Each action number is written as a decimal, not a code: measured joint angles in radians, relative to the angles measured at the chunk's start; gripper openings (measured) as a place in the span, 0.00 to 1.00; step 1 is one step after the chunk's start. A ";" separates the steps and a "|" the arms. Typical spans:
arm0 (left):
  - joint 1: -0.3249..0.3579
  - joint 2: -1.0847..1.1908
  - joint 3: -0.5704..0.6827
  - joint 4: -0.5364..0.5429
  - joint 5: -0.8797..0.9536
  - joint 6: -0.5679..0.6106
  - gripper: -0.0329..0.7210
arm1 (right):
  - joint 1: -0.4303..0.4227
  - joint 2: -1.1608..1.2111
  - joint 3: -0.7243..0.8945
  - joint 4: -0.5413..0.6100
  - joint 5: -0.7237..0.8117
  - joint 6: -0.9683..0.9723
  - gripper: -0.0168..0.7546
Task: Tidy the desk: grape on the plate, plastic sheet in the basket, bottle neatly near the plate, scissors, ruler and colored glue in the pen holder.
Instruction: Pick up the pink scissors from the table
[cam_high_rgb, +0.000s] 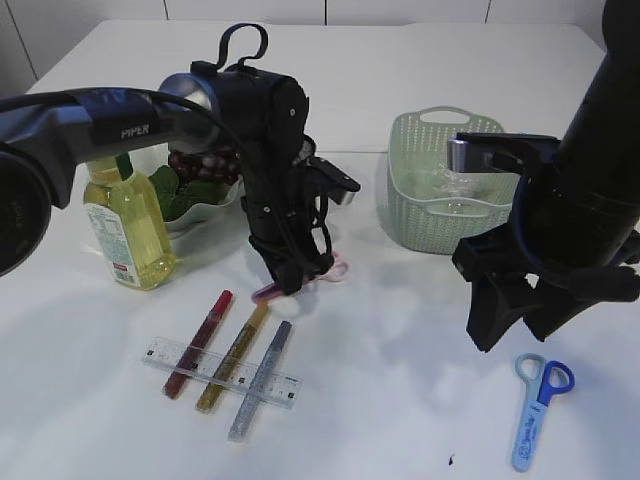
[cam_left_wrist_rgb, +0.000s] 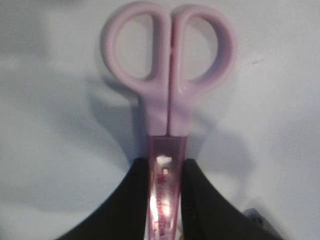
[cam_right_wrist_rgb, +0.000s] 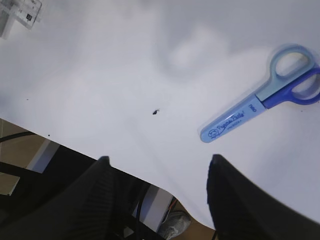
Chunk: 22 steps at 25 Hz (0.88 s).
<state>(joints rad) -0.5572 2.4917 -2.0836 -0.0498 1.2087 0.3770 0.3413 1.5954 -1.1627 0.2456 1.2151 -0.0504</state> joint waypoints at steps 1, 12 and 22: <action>0.000 0.000 -0.008 0.000 0.005 0.000 0.21 | 0.000 0.000 0.000 0.000 0.000 0.000 0.63; 0.000 0.000 -0.079 -0.038 0.007 -0.004 0.21 | 0.000 0.000 0.000 0.002 0.000 0.000 0.63; 0.000 -0.021 -0.079 -0.039 0.009 -0.101 0.21 | 0.000 0.000 0.000 0.002 0.000 0.000 0.63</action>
<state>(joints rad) -0.5572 2.4705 -2.1623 -0.0891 1.2175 0.2761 0.3413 1.5954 -1.1627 0.2472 1.2151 -0.0504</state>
